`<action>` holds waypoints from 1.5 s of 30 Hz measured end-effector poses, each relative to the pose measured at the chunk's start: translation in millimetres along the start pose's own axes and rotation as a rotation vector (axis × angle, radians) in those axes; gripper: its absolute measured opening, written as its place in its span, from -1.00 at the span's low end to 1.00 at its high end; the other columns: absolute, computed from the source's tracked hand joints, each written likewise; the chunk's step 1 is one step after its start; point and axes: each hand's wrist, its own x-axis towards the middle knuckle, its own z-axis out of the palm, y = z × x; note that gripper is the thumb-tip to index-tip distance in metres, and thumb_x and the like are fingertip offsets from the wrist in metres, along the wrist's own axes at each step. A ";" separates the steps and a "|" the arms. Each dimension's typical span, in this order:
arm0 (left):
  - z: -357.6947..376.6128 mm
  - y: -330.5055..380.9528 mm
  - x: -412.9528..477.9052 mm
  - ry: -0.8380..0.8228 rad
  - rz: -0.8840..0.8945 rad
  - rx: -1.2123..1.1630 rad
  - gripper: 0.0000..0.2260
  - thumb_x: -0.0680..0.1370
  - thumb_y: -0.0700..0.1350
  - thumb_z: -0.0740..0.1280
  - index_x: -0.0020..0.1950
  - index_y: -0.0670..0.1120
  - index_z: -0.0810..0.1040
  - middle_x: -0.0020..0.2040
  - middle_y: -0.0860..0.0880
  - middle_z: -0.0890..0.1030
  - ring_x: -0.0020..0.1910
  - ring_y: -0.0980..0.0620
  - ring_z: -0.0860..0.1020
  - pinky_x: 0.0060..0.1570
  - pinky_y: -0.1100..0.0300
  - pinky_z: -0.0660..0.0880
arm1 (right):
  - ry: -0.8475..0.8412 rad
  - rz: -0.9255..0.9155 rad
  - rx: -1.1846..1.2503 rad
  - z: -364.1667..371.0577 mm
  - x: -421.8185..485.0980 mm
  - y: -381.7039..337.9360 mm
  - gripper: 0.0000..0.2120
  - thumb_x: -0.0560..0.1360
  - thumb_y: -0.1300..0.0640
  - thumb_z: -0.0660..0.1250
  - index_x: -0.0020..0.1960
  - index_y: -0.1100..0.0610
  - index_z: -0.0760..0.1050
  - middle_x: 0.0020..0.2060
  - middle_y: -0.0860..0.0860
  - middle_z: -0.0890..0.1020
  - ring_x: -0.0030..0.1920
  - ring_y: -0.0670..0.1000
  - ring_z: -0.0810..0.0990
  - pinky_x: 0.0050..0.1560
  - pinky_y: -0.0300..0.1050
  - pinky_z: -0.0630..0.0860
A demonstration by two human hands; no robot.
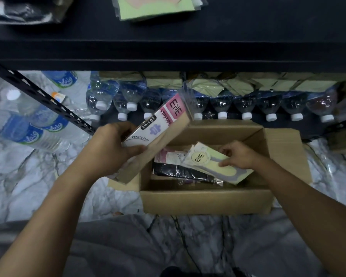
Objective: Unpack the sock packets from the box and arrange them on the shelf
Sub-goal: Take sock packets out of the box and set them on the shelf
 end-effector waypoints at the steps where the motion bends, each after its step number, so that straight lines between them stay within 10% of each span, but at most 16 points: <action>1: -2.3 0.6 -1.2 0.011 -0.008 -0.032 -0.81 0.42 -0.05 0.53 -0.02 0.02 0.61 -0.16 0.11 0.67 -0.23 0.25 0.59 -0.33 0.38 0.43 | 0.011 -0.004 0.055 -8.0 -7.5 -9.7 -0.76 0.32 0.23 0.54 -0.04 0.11 0.61 -0.10 0.01 0.67 -0.07 0.00 0.64 0.00 -0.08 0.56; 9: -29.5 4.7 -38.4 0.024 -0.081 -0.435 -0.79 0.42 -0.16 0.53 0.02 -0.03 0.63 -0.06 0.06 0.73 -0.09 0.08 0.69 -0.03 -0.01 0.62 | 0.141 -0.055 0.312 -46.5 -83.9 -63.4 -0.76 0.29 0.23 0.56 -0.06 0.10 0.64 -0.08 -0.01 0.71 -0.10 0.02 0.71 -0.06 0.09 0.64; 25: -72.4 18.8 -146.9 0.267 -0.052 -0.877 -0.77 0.45 -0.24 0.47 0.09 -0.08 0.63 -0.02 0.01 0.73 -0.05 0.01 0.70 -0.15 0.23 0.60 | 0.311 -0.343 0.576 -55.4 -213.3 -145.7 -0.68 0.21 0.20 0.56 -0.04 0.13 0.64 -0.11 0.01 0.73 -0.11 0.02 0.71 -0.12 -0.05 0.64; 45: -228.1 64.4 -27.7 0.441 -0.085 -0.809 -0.65 0.46 -0.16 0.50 0.19 -0.14 0.50 0.02 -0.14 0.69 -0.19 -0.15 0.71 -0.13 -0.12 0.65 | 0.449 -0.484 0.894 -154.7 -154.7 -305.8 -0.73 0.33 0.27 0.51 0.01 0.29 0.59 -0.12 0.16 0.72 -0.11 0.16 0.71 0.02 0.09 0.61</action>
